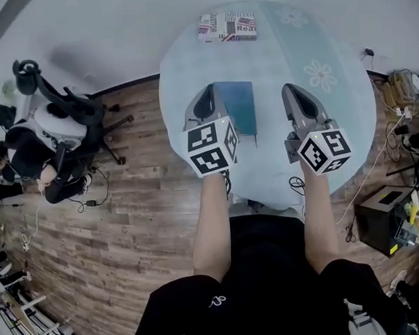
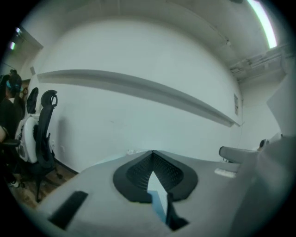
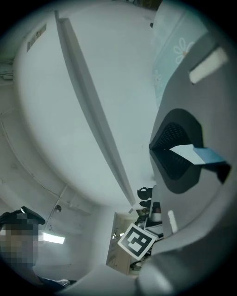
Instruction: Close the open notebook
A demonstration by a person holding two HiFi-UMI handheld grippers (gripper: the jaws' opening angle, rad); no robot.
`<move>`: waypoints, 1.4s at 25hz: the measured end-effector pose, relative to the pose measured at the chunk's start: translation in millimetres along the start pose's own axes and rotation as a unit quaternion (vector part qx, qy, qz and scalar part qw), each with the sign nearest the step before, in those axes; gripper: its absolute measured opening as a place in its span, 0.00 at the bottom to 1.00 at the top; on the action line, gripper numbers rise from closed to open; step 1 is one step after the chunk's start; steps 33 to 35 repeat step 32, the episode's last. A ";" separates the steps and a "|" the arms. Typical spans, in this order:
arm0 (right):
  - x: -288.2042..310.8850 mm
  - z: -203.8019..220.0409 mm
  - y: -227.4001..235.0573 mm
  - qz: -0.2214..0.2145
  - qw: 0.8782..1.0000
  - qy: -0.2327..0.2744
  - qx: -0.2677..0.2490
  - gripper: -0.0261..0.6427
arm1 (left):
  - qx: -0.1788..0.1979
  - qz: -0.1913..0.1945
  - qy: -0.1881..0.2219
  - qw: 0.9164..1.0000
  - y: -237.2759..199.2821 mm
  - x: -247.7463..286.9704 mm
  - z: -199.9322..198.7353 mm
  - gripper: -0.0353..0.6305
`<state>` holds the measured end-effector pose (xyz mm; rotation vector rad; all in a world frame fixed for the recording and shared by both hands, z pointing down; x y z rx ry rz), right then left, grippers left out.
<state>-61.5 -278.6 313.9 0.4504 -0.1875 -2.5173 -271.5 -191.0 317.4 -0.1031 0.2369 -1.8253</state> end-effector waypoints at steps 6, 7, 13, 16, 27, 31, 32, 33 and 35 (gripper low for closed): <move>20.2 -32.0 -13.4 0.007 0.998 0.008 -0.062 0.06 | -0.013 0.077 0.102 0.992 9.5 -6.6 -48.7 0.06; 23.1 -34.6 -15.2 0.006 0.997 0.004 -0.073 0.06 | -0.003 0.080 0.106 0.991 10.0 -6.3 -53.3 0.06; 28.8 -40.4 -16.2 0.008 0.995 -0.002 -0.098 0.06 | 0.034 0.092 0.123 0.987 13.2 -2.4 -64.9 0.06; 30.1 -41.5 -17.1 0.007 0.994 -0.005 -0.108 0.06 | 0.041 0.087 0.123 0.988 9.3 -0.8 -63.7 0.06; 37.3 -37.8 -24.6 -0.003 0.990 -0.017 -0.137 0.06 | 0.029 0.084 0.122 0.989 -3.2 5.0 -55.2 0.06; 37.8 -36.0 -28.2 -0.003 0.990 -0.016 -0.140 0.06 | 0.032 0.083 0.119 0.989 -10.4 4.6 -55.2 0.06; 38.0 -35.4 -29.2 -0.003 0.990 -0.016 -0.140 0.06 | 0.033 0.083 0.119 0.989 -12.2 4.6 -55.3 0.06; 38.0 -35.4 -29.2 -0.003 0.990 -0.016 -0.140 0.06 | 0.033 0.083 0.119 0.989 -12.2 4.6 -55.3 0.06; 38.0 -35.4 -29.2 -0.003 0.990 -0.016 -0.140 0.06 | 0.033 0.083 0.119 0.989 -12.2 4.6 -55.3 0.06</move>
Point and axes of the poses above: the fingertips, and each gripper's own axes: x forward along the fingers, y to its right, z out of its underside, the point moved 8 cm from there along -x, backward along the fingers, and after that the axes turned 15 degrees about y, right-handed, at the moved point
